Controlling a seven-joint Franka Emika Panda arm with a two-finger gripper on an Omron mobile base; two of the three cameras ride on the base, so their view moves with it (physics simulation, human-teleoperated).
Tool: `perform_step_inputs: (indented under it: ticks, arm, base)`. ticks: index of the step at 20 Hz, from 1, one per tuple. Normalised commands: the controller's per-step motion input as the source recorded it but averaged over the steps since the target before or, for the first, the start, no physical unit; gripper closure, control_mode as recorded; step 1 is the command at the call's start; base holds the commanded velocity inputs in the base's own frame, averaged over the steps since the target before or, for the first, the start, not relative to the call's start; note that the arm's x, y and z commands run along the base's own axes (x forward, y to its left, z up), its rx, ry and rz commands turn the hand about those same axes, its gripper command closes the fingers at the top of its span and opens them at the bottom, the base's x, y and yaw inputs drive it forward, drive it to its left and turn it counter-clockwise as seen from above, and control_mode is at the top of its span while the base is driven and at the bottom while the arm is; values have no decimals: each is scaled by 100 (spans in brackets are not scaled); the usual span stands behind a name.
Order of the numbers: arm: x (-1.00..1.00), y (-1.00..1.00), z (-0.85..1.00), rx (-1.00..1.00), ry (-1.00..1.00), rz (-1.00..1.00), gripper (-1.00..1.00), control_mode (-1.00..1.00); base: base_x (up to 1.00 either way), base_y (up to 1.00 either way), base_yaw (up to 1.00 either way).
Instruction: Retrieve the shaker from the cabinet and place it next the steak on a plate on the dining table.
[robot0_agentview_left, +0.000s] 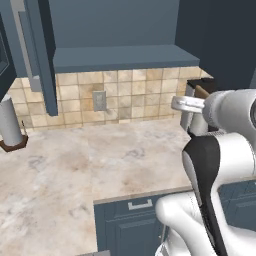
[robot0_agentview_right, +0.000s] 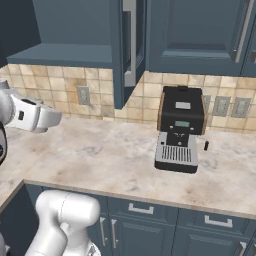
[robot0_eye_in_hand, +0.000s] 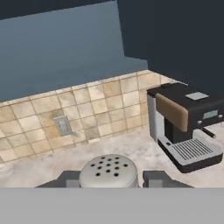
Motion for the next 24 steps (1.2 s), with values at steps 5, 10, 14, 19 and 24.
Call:
perform_step_inputs:
  ticks: [5, 10, 14, 19, 24]
  arm:
    - [-2, 2, -3, -22, -23, 30, 100, -100]
    - [0, 6, -15, 1, -25, 9, 100, -100]
    - [-21, 5, -2, 0, -17, 0, 100, -100]
    - [-35, 0, 0, 4, -8, -6, 100, 100]
    - [0, 0, 0, 0, 0, 0, 100, 100]
  base:
    - [0, 0, 0]
    - [0, 0, 0]
    - [0, 0, 0]
    - [-60, 0, -10]
    - [-99, -45, -28]
